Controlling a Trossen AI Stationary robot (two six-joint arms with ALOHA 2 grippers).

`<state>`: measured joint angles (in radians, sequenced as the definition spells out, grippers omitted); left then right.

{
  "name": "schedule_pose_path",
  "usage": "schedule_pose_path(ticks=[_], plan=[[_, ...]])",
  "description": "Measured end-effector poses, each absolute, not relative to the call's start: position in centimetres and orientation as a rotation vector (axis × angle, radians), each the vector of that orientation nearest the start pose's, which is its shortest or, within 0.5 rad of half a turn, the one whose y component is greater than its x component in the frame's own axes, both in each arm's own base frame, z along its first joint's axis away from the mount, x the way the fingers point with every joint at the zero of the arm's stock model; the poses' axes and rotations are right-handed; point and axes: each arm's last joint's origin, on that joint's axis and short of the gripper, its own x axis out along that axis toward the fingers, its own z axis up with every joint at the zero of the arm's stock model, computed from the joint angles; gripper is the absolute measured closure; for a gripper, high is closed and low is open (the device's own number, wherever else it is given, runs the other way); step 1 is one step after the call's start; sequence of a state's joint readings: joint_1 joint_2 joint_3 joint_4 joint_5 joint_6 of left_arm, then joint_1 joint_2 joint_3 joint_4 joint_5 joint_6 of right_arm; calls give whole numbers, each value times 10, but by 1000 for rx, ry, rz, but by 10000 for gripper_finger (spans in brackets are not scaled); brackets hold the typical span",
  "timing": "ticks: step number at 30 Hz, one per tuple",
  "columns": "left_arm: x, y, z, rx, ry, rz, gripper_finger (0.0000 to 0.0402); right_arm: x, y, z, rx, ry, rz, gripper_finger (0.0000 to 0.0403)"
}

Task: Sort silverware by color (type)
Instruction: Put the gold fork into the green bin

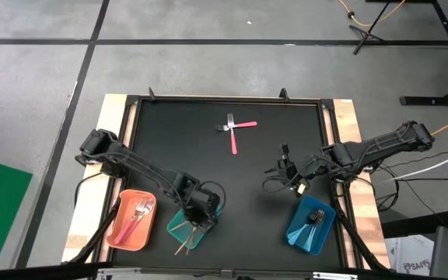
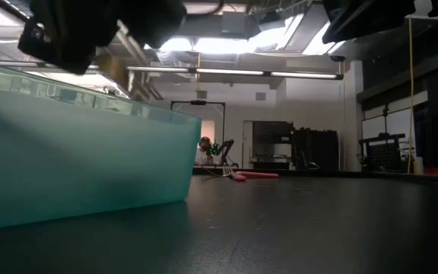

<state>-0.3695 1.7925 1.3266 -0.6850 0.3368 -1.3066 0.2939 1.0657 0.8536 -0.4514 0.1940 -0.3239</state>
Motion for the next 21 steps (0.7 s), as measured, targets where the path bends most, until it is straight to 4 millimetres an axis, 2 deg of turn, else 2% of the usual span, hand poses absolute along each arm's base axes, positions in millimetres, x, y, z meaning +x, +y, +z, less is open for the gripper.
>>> schedule_pose_path(ticks=[8,14,21], plan=[[347,-119,194,-1112,1445,338,397,213,59,283,-527,614,217,327],[344,-103,190,-1082,1484,417,397,213,59,283,-546,611,223,327],[344,-102,189,-1048,1480,421,397,213,59,283,-546,611,223,327]])
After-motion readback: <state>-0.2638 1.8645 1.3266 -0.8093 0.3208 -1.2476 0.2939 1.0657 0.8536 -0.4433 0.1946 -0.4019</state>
